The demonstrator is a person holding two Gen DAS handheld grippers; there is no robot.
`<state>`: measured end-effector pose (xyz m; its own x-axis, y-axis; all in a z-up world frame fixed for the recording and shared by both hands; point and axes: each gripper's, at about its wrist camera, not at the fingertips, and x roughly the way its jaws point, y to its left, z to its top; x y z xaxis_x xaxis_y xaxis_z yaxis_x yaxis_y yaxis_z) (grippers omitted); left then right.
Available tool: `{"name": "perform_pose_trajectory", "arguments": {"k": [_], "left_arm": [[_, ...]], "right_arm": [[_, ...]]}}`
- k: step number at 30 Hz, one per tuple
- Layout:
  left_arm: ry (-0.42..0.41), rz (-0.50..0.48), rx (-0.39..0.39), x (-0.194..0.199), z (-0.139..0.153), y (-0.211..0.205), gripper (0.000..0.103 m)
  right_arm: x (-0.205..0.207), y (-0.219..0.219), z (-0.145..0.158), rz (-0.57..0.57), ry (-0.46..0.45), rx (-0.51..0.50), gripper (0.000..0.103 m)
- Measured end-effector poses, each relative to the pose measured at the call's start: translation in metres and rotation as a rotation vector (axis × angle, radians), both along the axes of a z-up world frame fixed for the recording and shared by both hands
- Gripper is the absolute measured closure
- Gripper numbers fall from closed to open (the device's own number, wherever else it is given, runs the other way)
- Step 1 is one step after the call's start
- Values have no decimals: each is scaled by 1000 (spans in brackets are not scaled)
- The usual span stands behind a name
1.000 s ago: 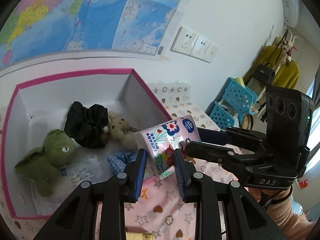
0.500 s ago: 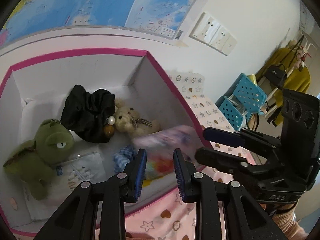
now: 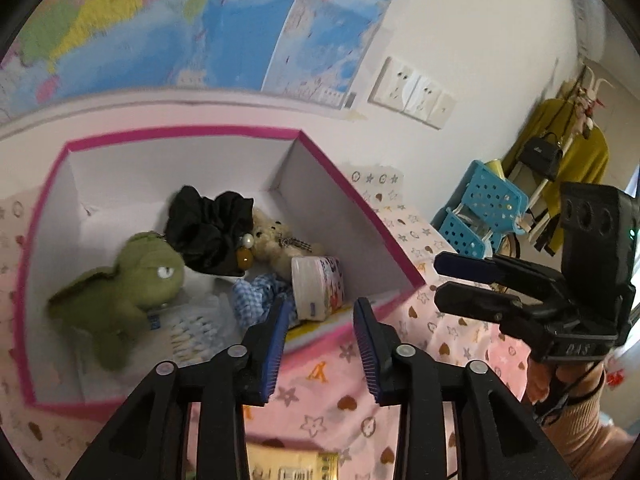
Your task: Organize soft objects
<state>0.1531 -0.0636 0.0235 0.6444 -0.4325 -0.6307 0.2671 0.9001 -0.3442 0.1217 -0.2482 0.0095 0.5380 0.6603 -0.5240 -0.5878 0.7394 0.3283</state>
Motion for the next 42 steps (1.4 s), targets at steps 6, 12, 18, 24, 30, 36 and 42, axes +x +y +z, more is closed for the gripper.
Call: {"name": "perform_pose_trajectory", "arguments": {"k": [6,12,18,24,30,36,42], "left_arm": [[-82,-16,33,-41,10,9,54],[-71,0,20,-68,-4,27,47],[56,21,43,-70,-44,35,49],[151,10,39,-68,-75,37,57],[188,-27,17,-70,-86,32,62],[196,-86,2,-74,-85,16,62],[196,-115,-4,-78,-86,5,62]], "right_arm": [[-30,9,-6,95,-3,42,42],[-52,37,-45,205,103,49,41],[-57,59,-90,256,254,103,41],[-58,65,-106,245,298,131,42],[-54,66,-110,231,305,140,54],[-46,54,-110,174,301,163,58],[-38,43,-110,125,296,155,58]]}}
